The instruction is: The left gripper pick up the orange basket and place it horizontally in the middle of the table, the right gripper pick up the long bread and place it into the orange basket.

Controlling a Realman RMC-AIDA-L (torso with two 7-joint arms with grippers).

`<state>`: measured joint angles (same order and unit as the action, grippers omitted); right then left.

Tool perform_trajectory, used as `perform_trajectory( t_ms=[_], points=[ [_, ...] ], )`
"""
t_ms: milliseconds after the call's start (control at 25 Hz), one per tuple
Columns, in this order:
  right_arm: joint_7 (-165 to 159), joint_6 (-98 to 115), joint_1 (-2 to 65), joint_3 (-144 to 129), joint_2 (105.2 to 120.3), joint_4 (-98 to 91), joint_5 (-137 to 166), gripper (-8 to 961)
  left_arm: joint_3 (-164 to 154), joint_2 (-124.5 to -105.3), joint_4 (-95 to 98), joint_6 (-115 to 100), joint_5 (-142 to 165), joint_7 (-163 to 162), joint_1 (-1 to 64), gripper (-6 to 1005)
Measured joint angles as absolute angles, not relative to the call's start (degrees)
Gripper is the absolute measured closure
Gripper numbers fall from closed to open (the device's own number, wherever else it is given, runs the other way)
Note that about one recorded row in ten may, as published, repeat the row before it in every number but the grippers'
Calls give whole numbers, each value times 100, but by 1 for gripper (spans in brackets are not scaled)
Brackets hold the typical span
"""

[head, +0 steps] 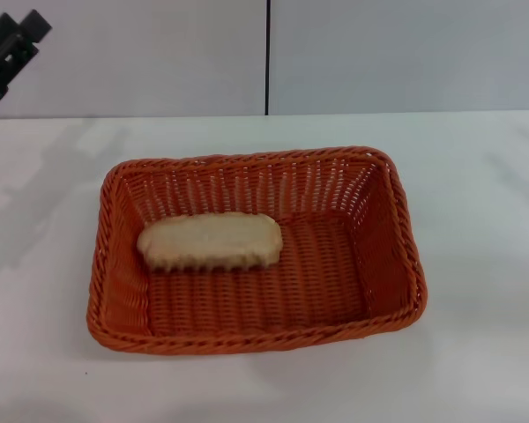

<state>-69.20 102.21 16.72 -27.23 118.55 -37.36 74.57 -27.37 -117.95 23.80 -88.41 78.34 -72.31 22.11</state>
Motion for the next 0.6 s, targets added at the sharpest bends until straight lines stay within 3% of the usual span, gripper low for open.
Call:
perform_trajectory(
  t_ms=[600],
  points=[
    [-4620,10044,1259,52,11872,-1614,7168,172,-2712,-11858,394,-9450,5339,-2848,2287,264]
  ],
)
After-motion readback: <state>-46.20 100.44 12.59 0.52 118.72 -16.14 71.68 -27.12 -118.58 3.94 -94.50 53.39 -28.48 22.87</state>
